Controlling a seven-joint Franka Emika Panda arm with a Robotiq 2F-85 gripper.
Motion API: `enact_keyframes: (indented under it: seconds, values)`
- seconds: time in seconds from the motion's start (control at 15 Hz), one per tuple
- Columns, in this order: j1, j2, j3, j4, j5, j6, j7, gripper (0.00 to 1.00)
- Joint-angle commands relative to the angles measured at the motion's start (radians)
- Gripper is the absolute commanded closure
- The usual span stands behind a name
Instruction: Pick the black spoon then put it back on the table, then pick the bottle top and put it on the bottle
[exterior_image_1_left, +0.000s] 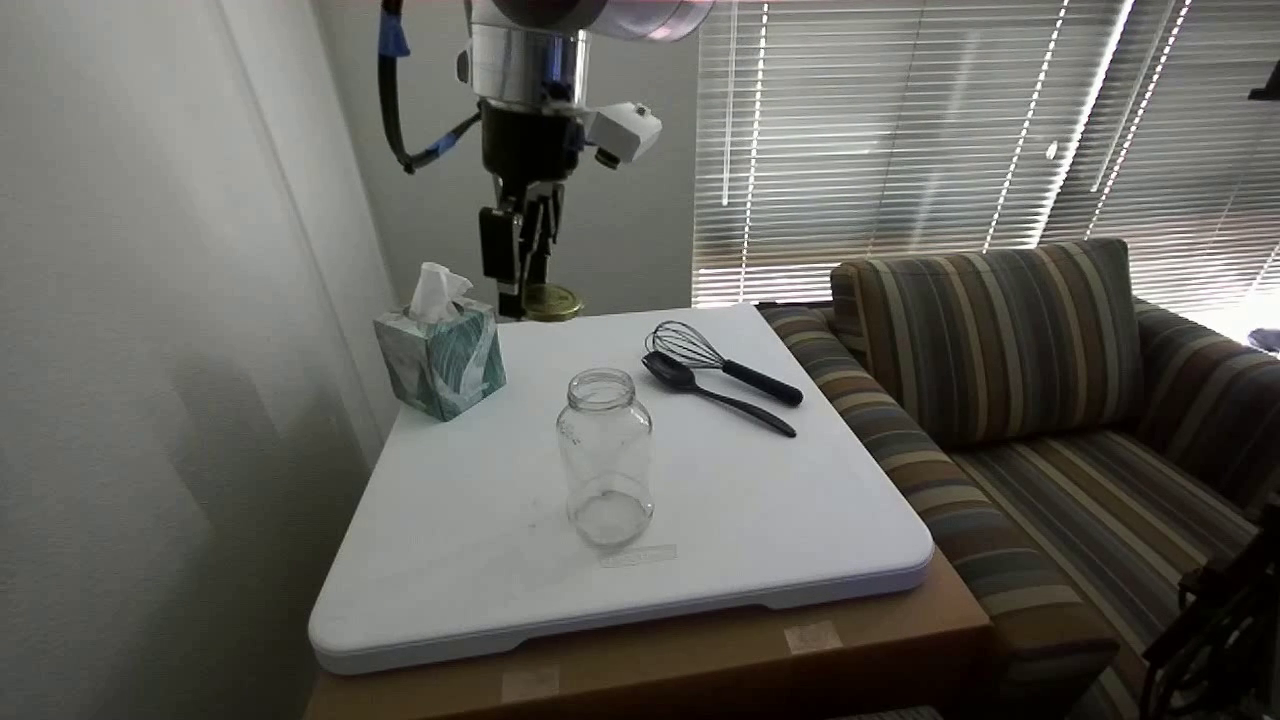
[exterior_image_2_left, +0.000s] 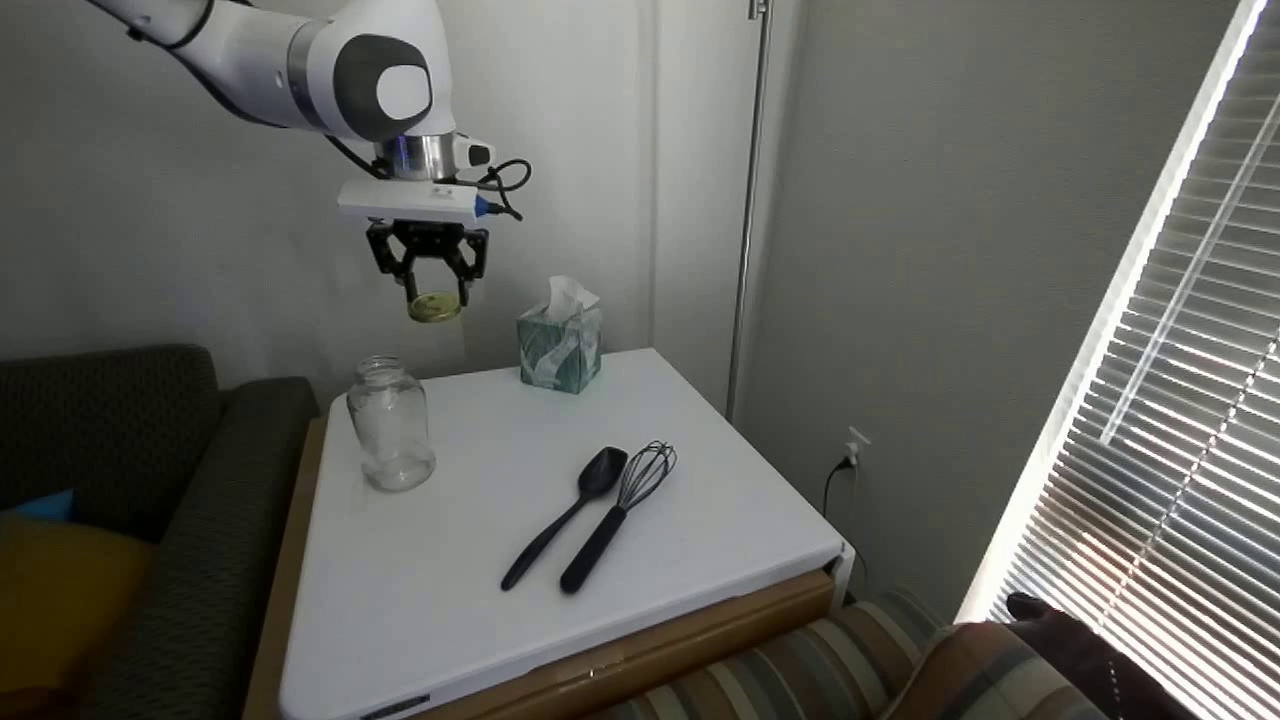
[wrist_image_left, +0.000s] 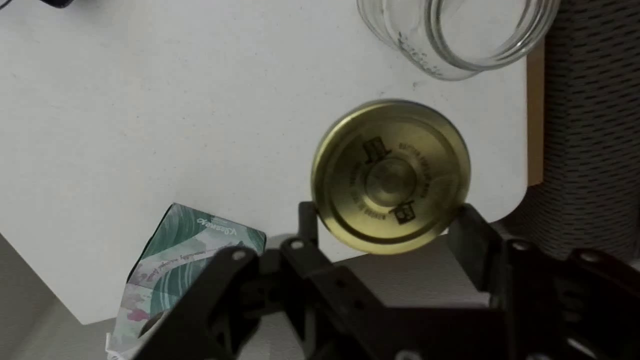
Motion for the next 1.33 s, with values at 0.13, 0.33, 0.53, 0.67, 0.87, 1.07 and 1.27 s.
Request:
enact_keyframes:
  seconds: [0.13, 0.33, 0.53, 0.67, 0.87, 1.07, 1.27]
  values:
    - [-0.017, -0.074, 0.001, -0.071, -0.011, -0.06, -0.043, 0.58]
    - [-0.014, -0.108, 0.005, -0.125, -0.007, -0.076, -0.036, 0.58]
    - [-0.014, -0.14, 0.0, -0.207, -0.015, -0.046, -0.033, 0.58]
    - [-0.021, -0.166, 0.0, -0.273, -0.013, -0.017, -0.033, 0.58]
    - [-0.033, -0.195, -0.001, -0.371, -0.004, 0.07, -0.018, 0.58]
    - [-0.046, -0.217, 0.009, -0.456, 0.009, 0.183, -0.008, 0.58]
    - [-0.057, -0.231, 0.023, -0.516, 0.017, 0.257, -0.016, 0.58]
